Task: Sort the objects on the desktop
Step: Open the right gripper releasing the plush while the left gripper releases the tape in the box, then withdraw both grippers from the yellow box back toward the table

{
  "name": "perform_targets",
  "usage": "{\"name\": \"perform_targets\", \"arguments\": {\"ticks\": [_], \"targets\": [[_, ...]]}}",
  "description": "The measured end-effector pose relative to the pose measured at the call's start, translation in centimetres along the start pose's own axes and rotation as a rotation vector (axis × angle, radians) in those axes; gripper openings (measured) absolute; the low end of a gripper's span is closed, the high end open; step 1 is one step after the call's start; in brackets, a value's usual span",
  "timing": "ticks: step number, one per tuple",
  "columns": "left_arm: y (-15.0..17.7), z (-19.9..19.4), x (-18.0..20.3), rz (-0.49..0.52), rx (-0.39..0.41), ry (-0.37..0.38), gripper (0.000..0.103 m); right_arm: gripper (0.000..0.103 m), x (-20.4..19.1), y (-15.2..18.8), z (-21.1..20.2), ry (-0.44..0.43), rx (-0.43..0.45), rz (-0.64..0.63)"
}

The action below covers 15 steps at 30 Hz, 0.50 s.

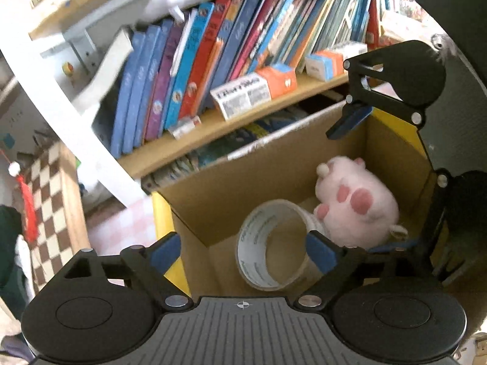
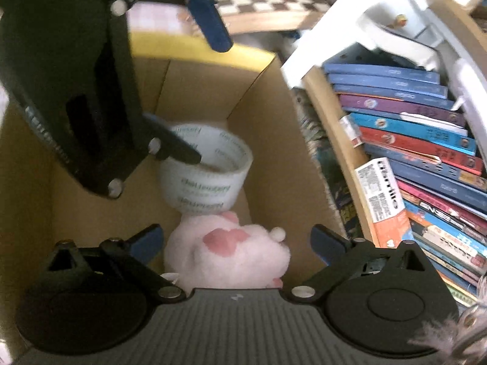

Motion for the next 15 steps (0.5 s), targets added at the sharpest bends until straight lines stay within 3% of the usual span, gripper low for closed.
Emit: {"name": "perform_targets", "arguments": {"ticks": [15], "targets": [[-0.5,-6.4,-0.9,-0.081,0.151,-0.04,0.098,0.103,1.9,-0.7,-5.0,0.07,0.133,0.212]]}}
Point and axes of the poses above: each gripper's, at about its wrist camera, not at the fingertips, and z roughly the way its jaws point, x to its right, y to its underside, the point moved 9 cm from there along z, roughly the way its jaws point, and after that the axes turned 6 degrees about -x, right-handed, at the moved point
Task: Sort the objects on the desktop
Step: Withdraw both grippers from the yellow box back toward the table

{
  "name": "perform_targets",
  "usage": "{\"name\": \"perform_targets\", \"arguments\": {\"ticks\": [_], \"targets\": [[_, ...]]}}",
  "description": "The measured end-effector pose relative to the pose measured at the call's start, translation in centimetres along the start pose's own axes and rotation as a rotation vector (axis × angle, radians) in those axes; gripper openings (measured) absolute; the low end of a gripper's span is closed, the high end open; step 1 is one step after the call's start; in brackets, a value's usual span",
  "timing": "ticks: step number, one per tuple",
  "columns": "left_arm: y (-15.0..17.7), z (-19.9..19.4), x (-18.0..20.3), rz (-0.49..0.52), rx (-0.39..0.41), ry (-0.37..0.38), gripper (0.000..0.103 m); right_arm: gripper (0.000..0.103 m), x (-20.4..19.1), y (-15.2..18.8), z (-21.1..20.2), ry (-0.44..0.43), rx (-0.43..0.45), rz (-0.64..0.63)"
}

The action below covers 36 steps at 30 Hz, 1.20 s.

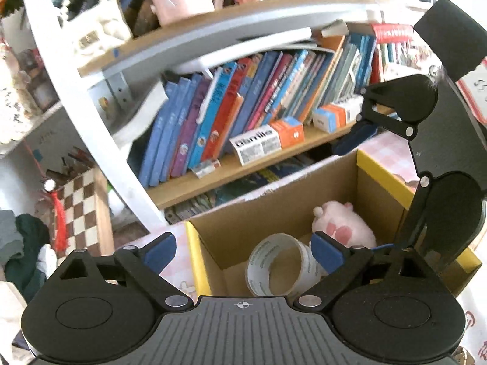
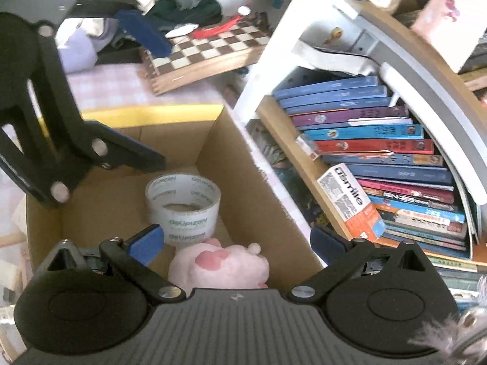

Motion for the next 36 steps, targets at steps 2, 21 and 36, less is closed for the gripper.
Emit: {"name": "perform_targets", "arguments": {"ticks": [2,21,36], "targets": [[0.0,-0.7,-0.5,-0.025,0.012,-0.009,0.098,0.103,0.4,-0.1,-0.5,0.012,0.012,0.028],[1.8,-5.6,-1.5,-0.115,0.098,0.016,0.099,0.103,1.3,0.8,-3.8,0.123,-0.015,0.351],[5.3,-10.4,-2.7,-0.216,0.189,0.028,0.099,0.103,-2.1,2.6,-11.3,0.217,0.139,0.577]]}}
Point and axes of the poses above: each gripper's, at about its wrist camera, not at the fingertips, and z roughly the way its jaws point, x to its right, y to its underside, the point moved 9 cm from there along z, roughly the way its jaws point, and after that the axes turned 6 degrees about -x, right-handed, at the moved point
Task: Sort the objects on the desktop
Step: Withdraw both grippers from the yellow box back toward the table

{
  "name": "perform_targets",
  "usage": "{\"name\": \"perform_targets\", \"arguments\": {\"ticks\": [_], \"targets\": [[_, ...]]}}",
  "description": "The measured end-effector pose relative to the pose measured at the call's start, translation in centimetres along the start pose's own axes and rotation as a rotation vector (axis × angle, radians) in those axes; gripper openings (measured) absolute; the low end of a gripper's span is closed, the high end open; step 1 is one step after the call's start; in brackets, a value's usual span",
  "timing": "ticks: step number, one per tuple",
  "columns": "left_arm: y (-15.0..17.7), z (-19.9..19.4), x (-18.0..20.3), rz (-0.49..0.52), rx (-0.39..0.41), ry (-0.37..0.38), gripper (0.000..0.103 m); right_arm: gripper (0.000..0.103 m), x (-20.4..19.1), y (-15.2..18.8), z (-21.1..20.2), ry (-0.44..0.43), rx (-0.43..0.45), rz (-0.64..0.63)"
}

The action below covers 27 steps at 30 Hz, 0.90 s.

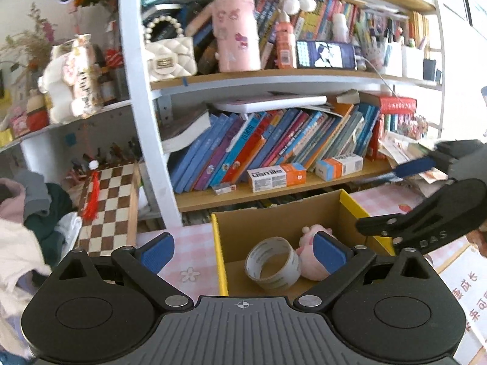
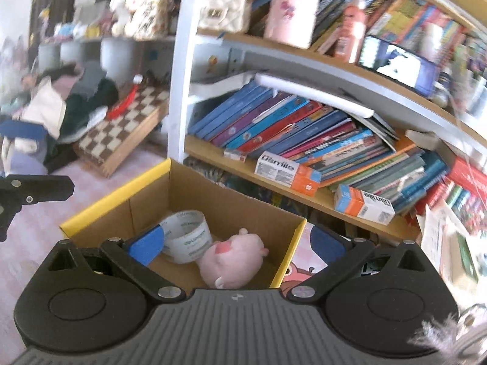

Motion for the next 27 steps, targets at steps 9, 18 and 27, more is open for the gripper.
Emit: {"name": "perform_targets", "arguments": {"ticks": [9,18,27], "targets": [[3.1,-3.4,-1.6,-0.057,0.012,-0.01,0.1,0.103,-1.0,2.9,-4.9,0.06,0.104,0.152],[6.7,-5.3,-2.2,-0.107,-0.009,-0.032,0.1,0.103,-1.6,7.5,-7.6,0.108,0.094,0.285],[10.3,-6.3,-1.4,-0.125,-0.048,-0.046,0.101,0.103,-3.5,12.4,-9.0,0.147,0.044,0.334]]}}
Point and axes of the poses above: each gripper's, at about its wrist camera, not at the fingertips, and z roughly the way its jaws point, x to its right, y to its underside, the point moved 9 cm from there along z, roughly the way its jaws point, and after that the axes turned 6 degrees about -x, right-handed, at the moved point
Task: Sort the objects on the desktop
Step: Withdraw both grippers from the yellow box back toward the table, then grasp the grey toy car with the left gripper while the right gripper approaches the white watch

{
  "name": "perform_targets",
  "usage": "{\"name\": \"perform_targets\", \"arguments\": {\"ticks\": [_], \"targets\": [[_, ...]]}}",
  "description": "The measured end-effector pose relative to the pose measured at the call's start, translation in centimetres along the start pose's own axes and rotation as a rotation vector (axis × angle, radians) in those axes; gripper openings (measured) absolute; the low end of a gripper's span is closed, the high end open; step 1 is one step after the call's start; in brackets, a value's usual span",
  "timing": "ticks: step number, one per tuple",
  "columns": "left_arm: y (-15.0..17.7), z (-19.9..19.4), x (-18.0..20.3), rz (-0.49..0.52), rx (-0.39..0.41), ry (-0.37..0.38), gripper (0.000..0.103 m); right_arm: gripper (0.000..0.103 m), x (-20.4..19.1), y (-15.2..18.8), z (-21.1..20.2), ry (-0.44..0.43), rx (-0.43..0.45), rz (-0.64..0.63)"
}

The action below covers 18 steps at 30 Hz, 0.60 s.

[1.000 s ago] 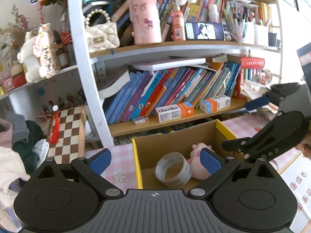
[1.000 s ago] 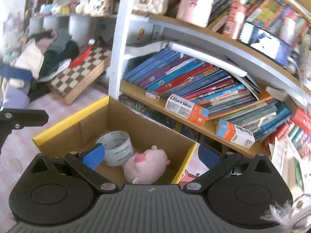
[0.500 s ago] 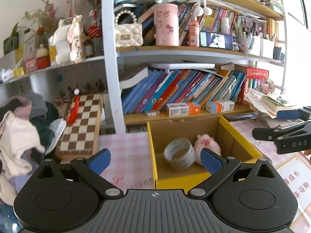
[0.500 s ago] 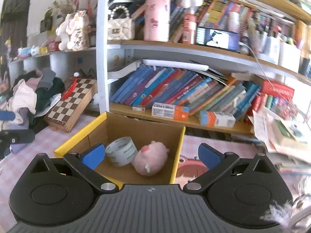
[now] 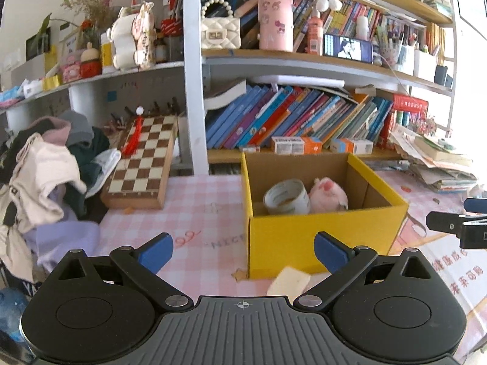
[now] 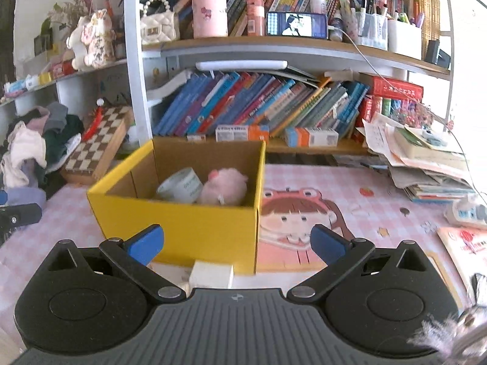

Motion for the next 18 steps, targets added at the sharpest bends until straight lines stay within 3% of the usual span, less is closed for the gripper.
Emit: {"name": "perform_targets", "arguments": {"ticks": [13,18], "targets": [[4.7,-0.8,0.3,0.001,-0.064,-0.008,0.101,0.103,-1.0,6.3,-0.9,0.046,-0.09,0.011],[5.9,-0.7,0.7,0.001,-0.089,-0.011,0.101,0.103,-1.4,8.4,-0.5,0.104,-0.158,-0.01]]}}
Point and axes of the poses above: each gripper's, at about its wrist camera, not at the fingertips, and z roughly the way its jaws point, x to its right, y to its underside, the point moved 9 cm from there along z, roughly the way its jaws point, and after that the axes turned 6 degrees about -x, right-handed, at the moved point
